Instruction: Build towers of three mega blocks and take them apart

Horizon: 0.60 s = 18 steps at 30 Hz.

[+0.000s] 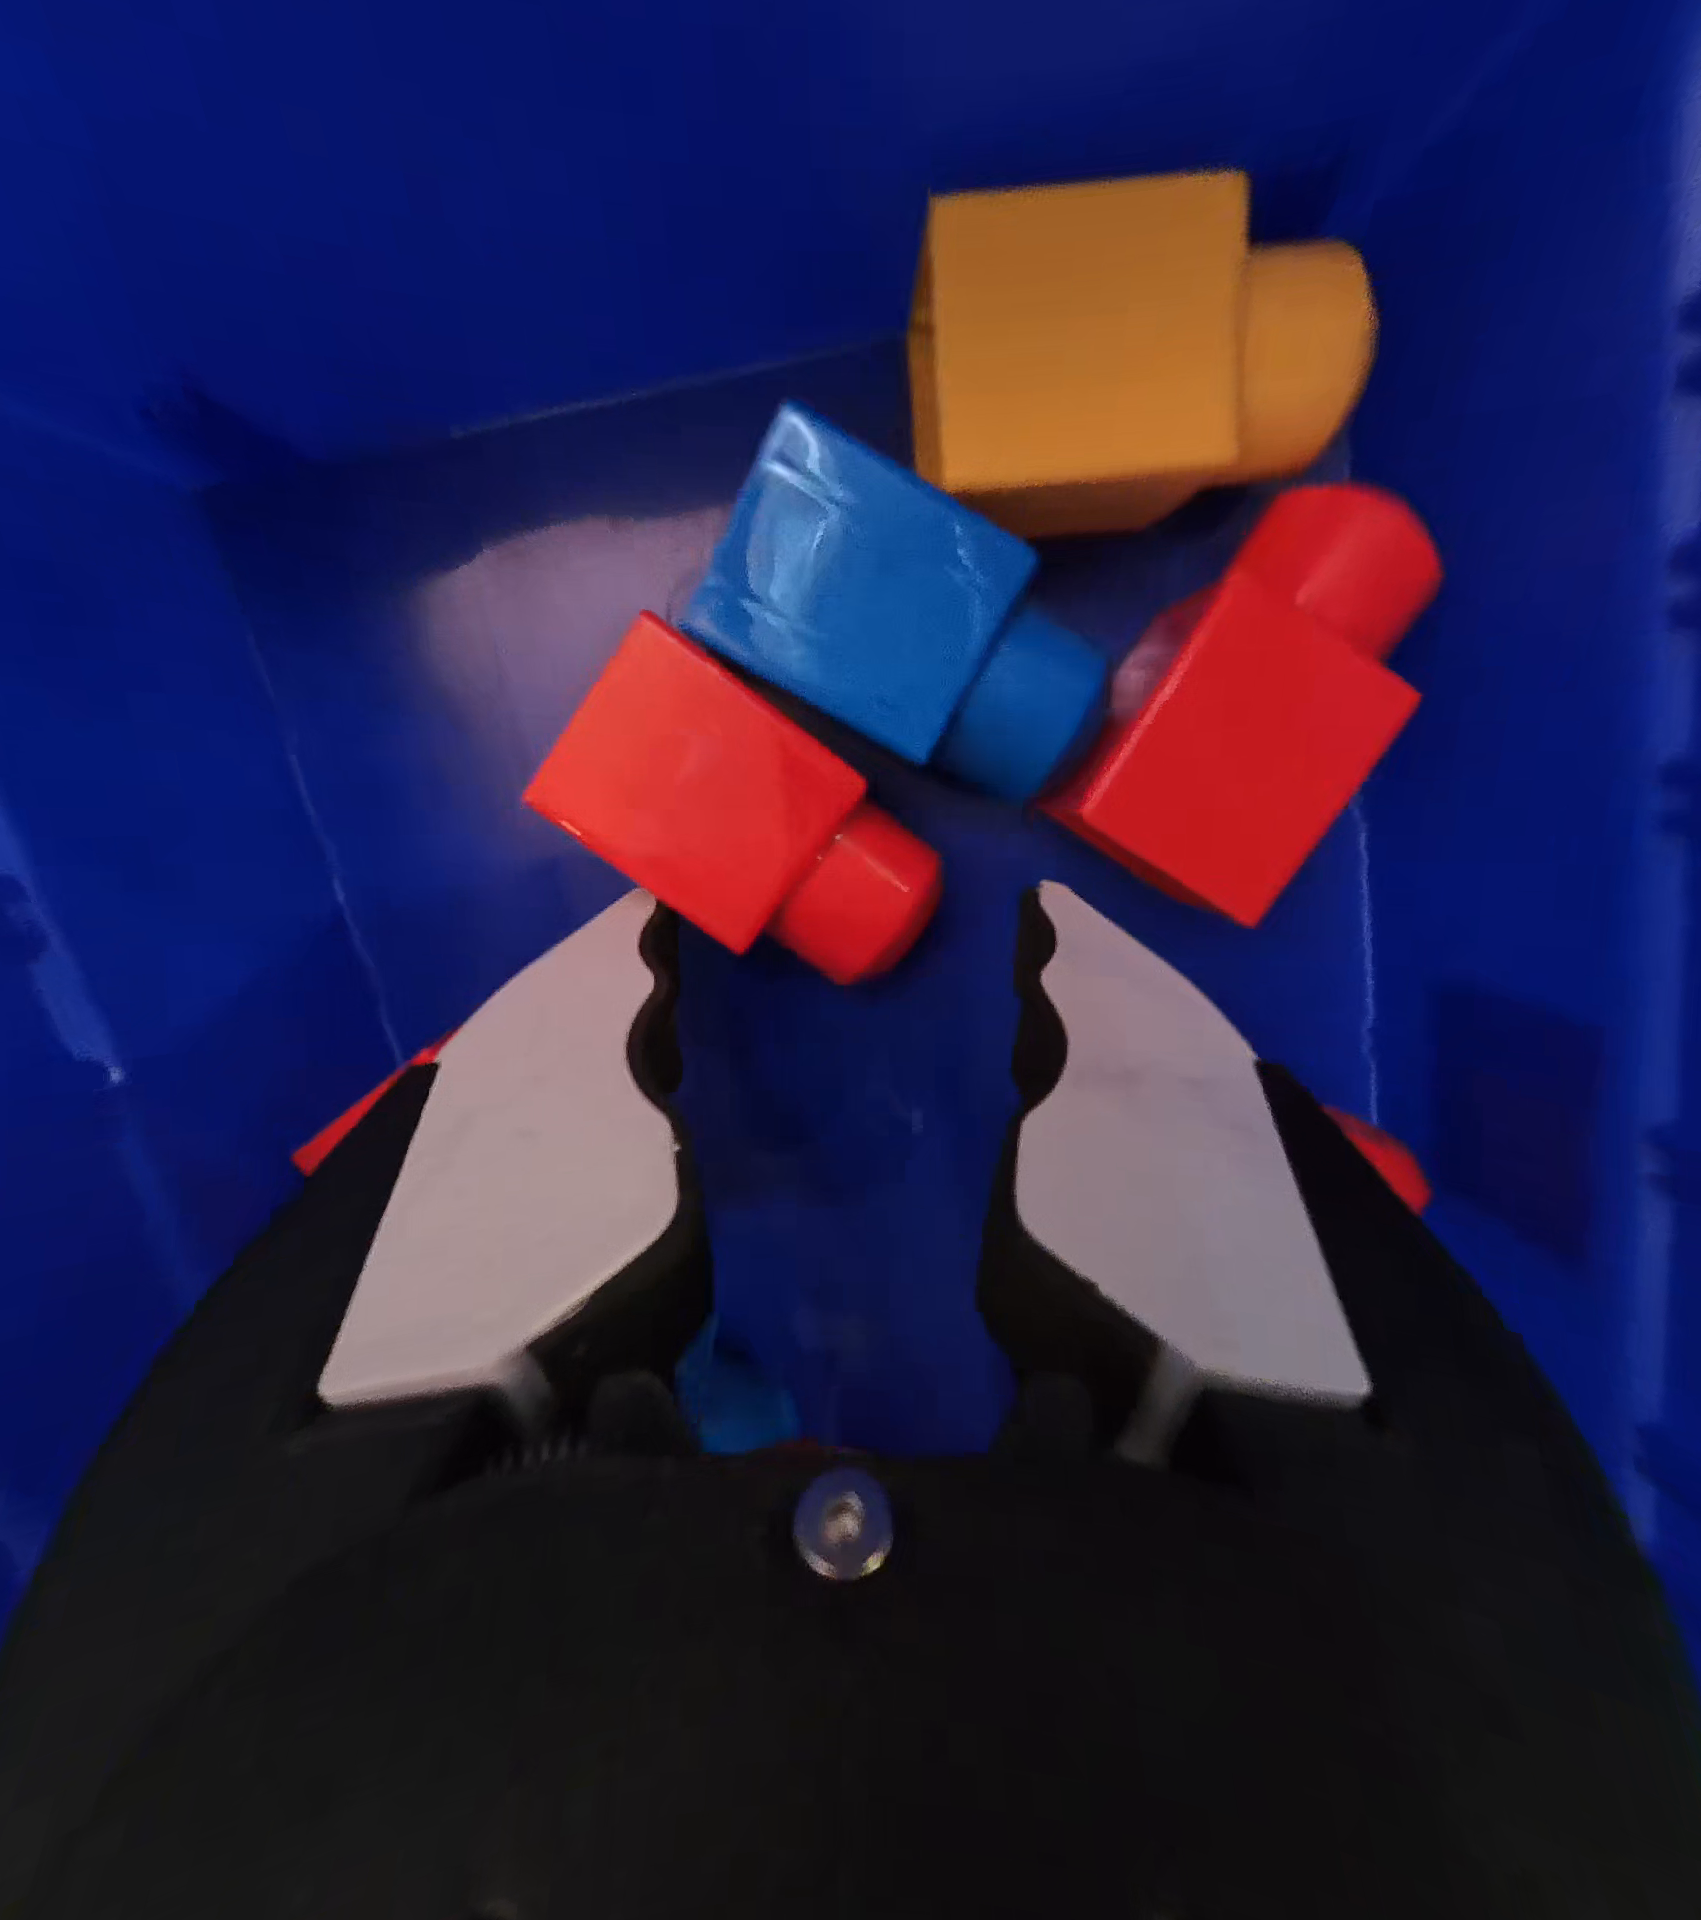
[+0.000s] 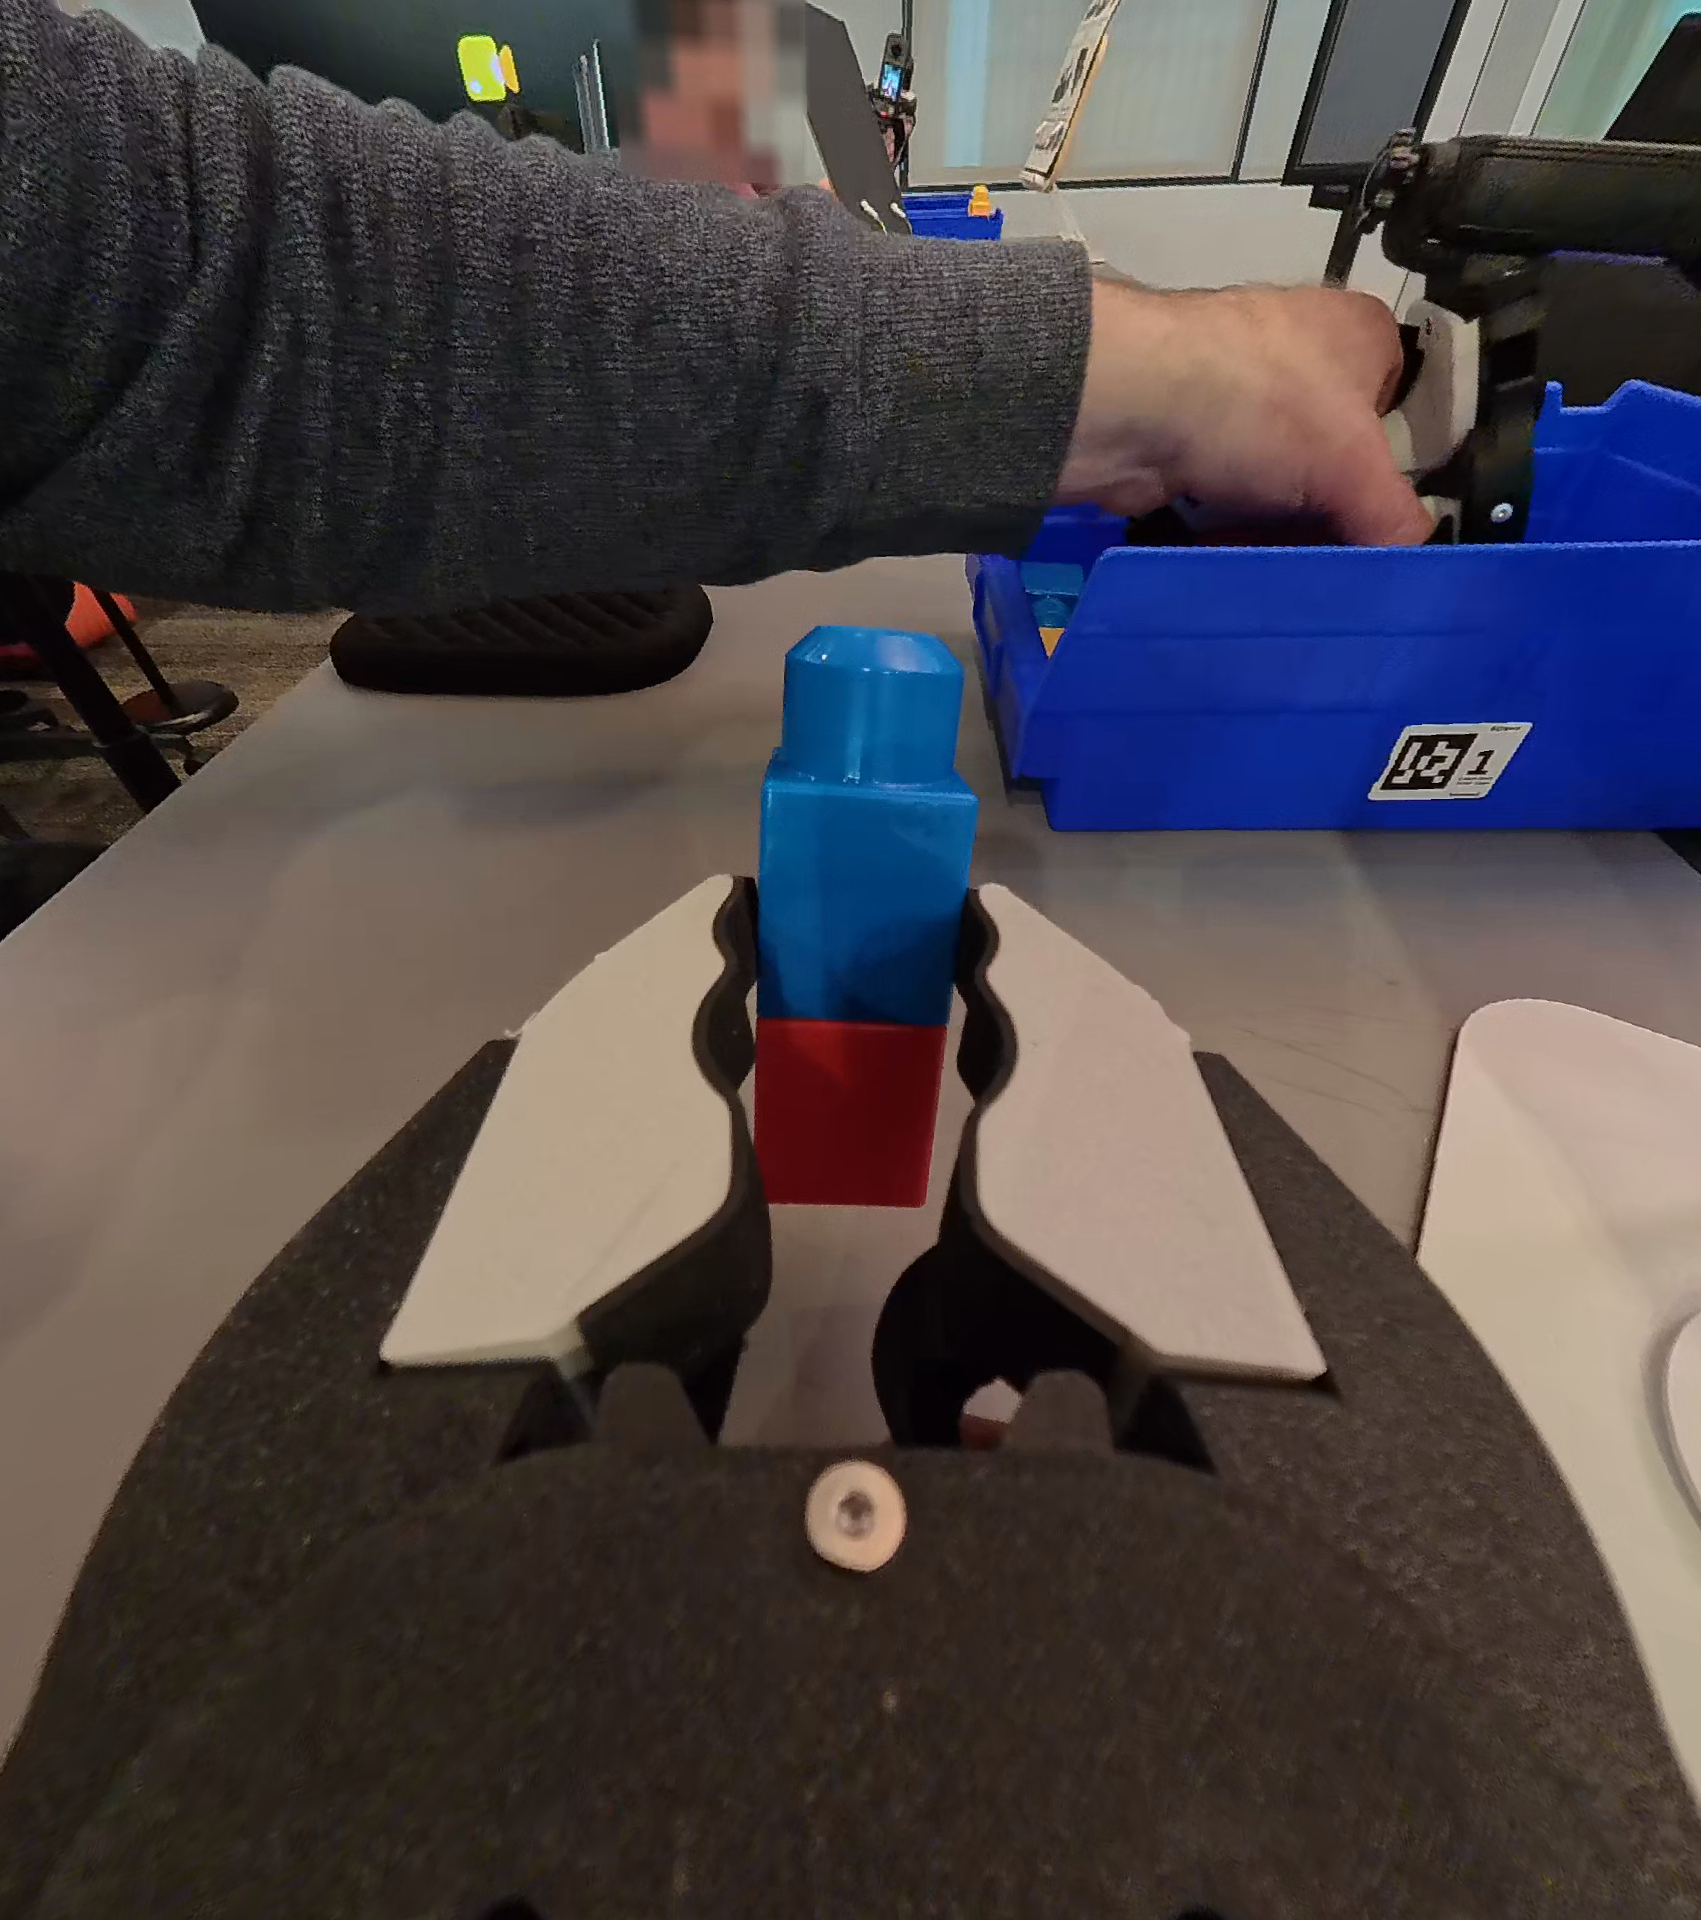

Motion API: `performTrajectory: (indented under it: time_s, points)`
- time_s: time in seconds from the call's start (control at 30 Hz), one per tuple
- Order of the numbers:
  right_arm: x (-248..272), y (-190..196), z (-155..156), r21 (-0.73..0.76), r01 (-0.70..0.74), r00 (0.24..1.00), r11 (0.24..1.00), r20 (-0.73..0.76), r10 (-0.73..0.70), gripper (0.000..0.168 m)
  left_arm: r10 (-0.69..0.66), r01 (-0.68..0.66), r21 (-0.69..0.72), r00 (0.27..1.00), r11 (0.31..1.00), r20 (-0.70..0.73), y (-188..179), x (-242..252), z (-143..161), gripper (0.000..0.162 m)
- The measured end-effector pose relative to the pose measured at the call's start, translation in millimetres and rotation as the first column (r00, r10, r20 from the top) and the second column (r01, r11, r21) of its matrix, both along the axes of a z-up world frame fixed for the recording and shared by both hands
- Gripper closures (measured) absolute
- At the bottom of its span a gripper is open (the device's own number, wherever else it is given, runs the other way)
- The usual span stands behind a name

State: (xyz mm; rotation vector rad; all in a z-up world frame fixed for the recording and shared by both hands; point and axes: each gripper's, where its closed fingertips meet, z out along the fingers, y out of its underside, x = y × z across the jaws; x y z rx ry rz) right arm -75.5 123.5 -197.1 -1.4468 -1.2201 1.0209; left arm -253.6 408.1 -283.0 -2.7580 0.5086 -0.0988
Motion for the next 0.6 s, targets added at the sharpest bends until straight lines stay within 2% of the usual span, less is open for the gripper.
performTrajectory:
  time_s: [0.2,0.47,0.6]
  points:
    - [0,0,0,0.001,0.001,1.000,1.000,0.000,-0.001,0.132,0.012,-0.011,0.031,1.000,0.999,-0.023,15,-12,-1,0.121]
    - [0,0,0,0.000,-0.001,1.000,1.000,0.000,0.001,0.132,-0.052,0.057,0.061,0.996,0.997,-0.069,9,-20,10,0.123]
    - [0,0,0,0.000,-0.002,1.000,1.000,0.002,0.002,0.132,-0.156,0.153,-0.063,0.987,0.986,-0.045,-21,-18,17,0.123]
